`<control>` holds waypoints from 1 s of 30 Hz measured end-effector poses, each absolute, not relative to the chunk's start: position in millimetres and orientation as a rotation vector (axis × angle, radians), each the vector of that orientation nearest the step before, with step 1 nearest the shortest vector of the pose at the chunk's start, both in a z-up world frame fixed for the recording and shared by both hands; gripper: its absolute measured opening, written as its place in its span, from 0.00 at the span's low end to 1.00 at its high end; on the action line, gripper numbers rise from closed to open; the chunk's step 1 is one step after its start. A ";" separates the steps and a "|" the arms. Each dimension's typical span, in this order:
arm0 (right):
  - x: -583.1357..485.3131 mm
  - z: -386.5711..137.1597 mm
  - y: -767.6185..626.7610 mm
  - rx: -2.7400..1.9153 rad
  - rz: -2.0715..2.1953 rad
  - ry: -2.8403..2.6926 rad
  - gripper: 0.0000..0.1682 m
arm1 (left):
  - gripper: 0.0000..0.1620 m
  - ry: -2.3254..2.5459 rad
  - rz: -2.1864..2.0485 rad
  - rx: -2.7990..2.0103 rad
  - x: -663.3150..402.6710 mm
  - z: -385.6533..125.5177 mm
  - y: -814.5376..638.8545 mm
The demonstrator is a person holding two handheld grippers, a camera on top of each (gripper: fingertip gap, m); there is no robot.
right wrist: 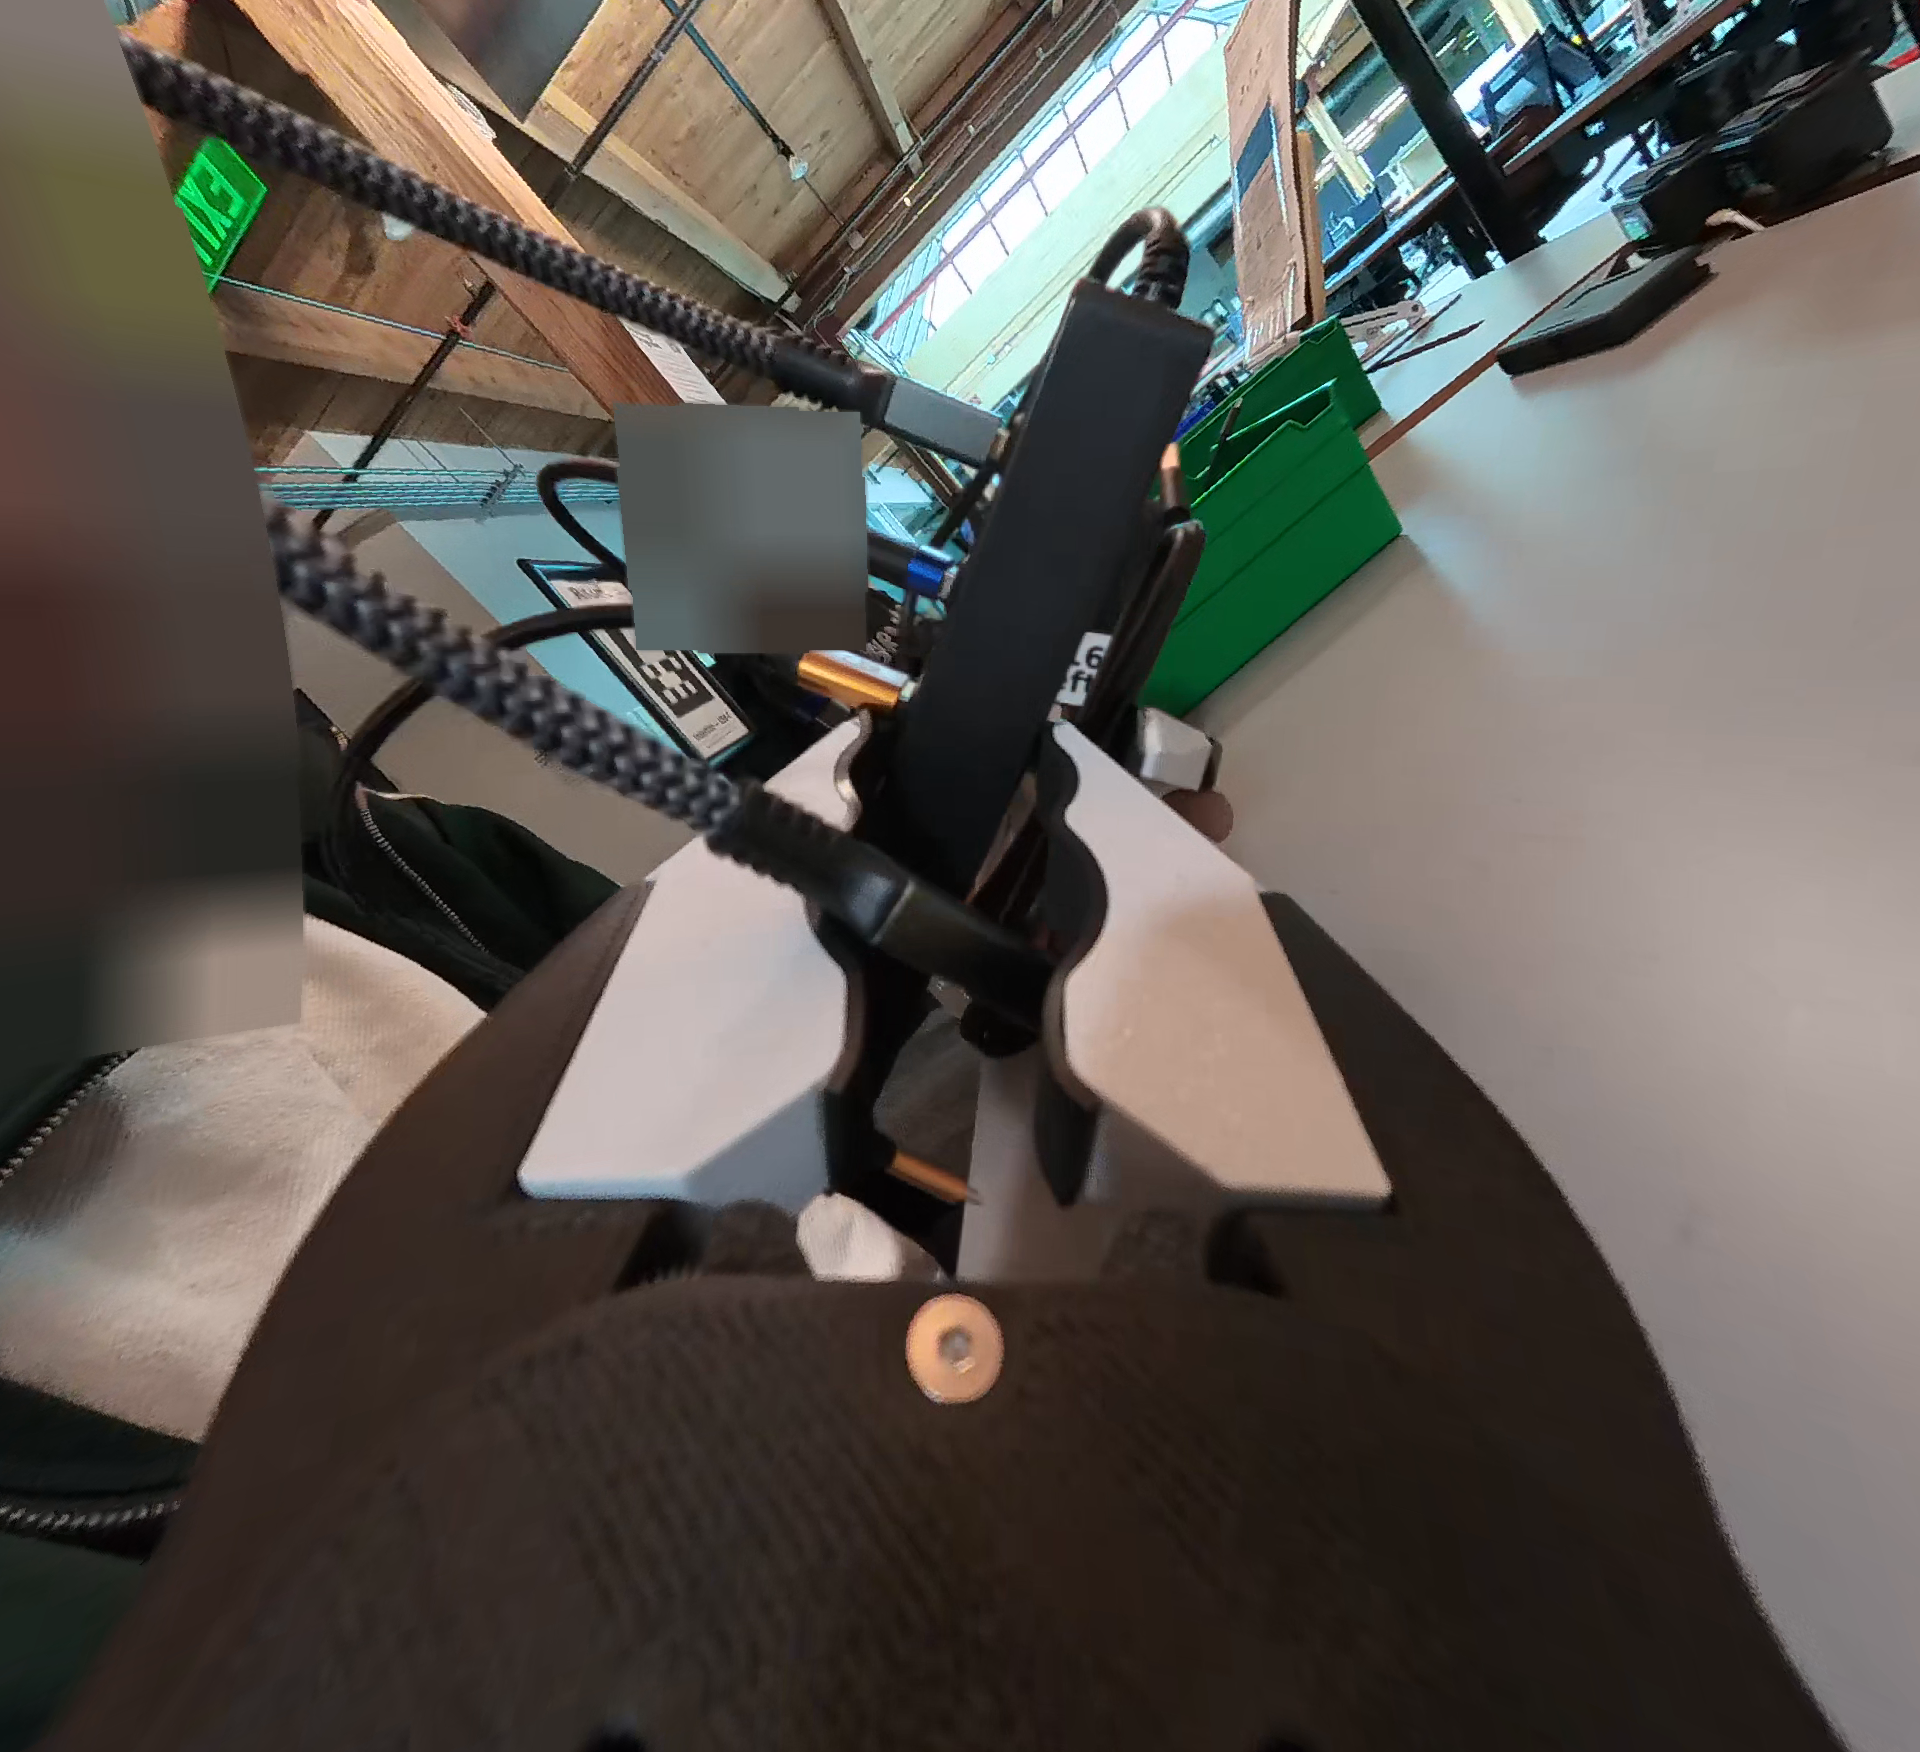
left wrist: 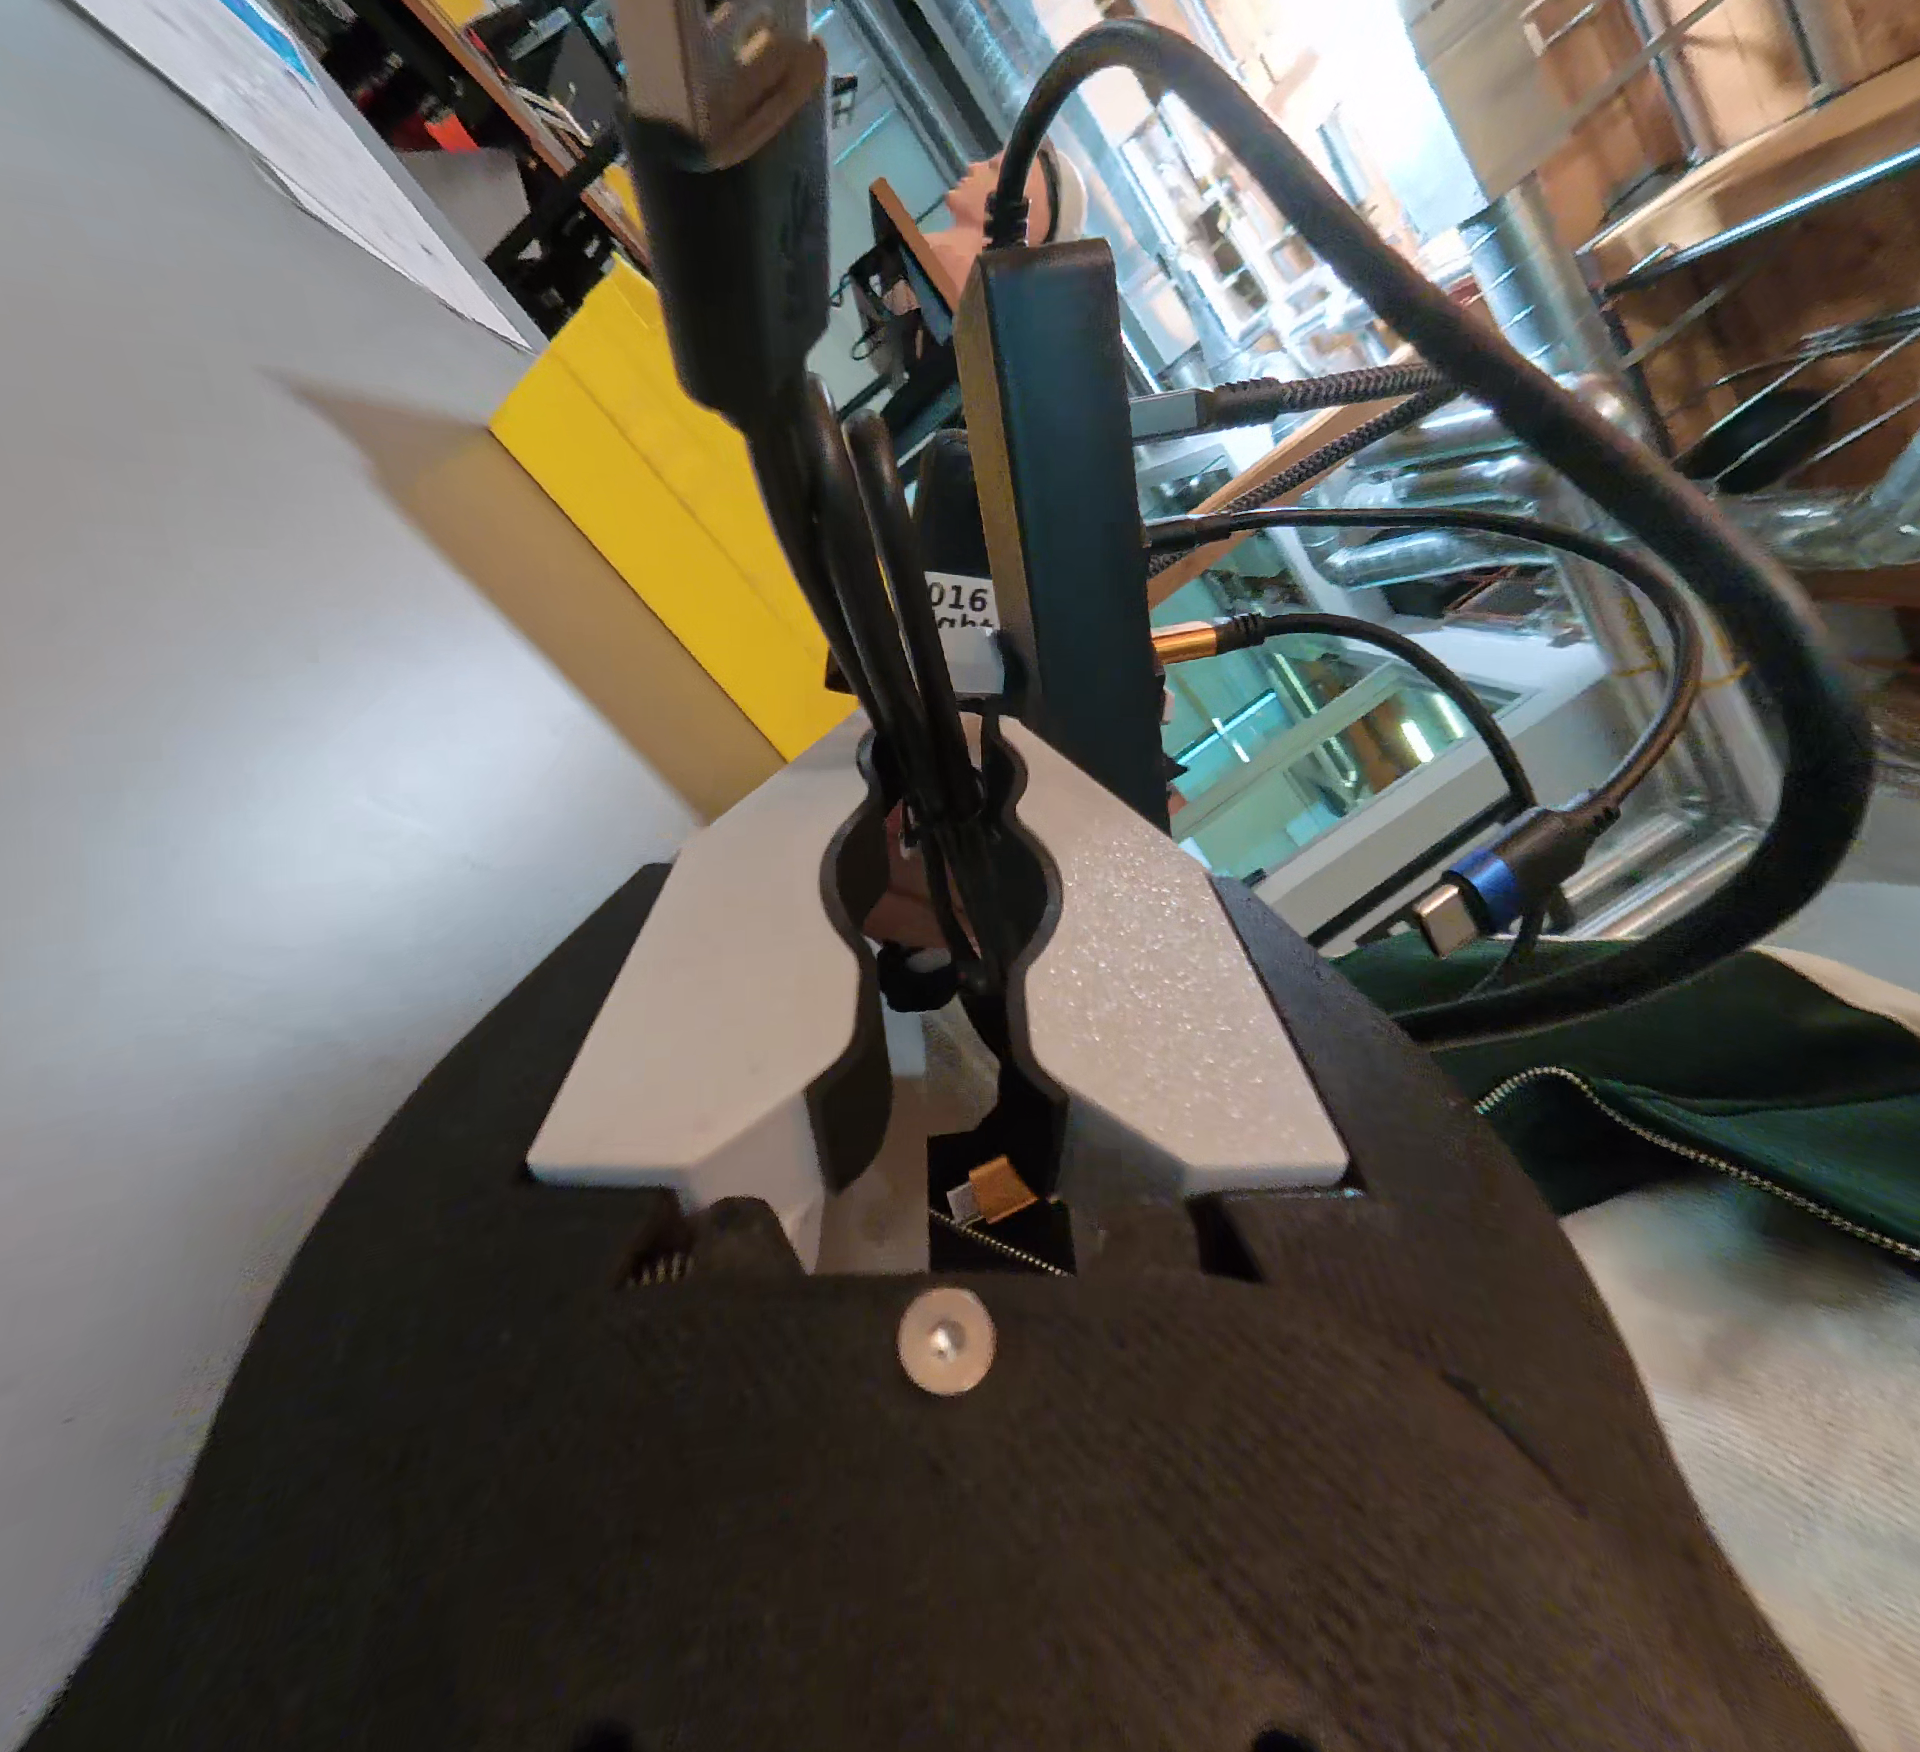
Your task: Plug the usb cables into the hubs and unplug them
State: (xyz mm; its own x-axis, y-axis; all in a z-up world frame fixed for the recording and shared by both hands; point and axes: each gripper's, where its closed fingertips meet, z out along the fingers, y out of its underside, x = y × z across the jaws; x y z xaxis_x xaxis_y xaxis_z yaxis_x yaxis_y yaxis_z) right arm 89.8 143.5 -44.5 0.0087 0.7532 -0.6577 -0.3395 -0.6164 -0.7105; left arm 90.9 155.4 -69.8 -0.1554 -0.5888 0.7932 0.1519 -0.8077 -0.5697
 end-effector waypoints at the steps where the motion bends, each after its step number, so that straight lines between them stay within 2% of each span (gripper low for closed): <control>1: 90.0 -43.8 143.4 -1.478 1.731 -0.443 0.17 | 0.08 0.491 -2.022 -1.623 90.7 -68.8 154.7; 13: 98.8 -35.4 146.2 -1.421 1.770 -0.380 0.17 | 0.09 0.498 -2.063 -1.499 81.3 -54.3 152.8; 14: 100.3 -36.0 147.8 -1.424 1.766 -0.368 0.17 | 0.19 0.517 -2.110 -1.429 77.4 -46.9 148.4; 15: 101.5 -38.0 149.8 -1.436 1.753 -0.359 0.17 | 0.21 0.512 -2.145 -1.399 75.3 -43.0 146.9; 26: 87.8 -56.5 150.0 -1.563 1.610 -0.444 0.17 | 0.26 0.712 -2.052 -1.544 96.6 -63.9 126.1; 30: 89.1 -57.8 151.4 -1.561 1.680 -0.398 0.18 | 0.23 0.806 -1.951 -1.594 104.0 -74.6 120.2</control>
State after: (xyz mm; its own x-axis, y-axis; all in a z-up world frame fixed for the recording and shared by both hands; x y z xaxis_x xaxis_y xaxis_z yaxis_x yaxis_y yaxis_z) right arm 89.1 151.4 -57.8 0.0718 0.7181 -0.6923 -0.3311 -0.6376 -0.6956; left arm 104.0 120.2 -74.6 -0.1967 -0.6968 0.6898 0.0065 -0.7044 -0.7097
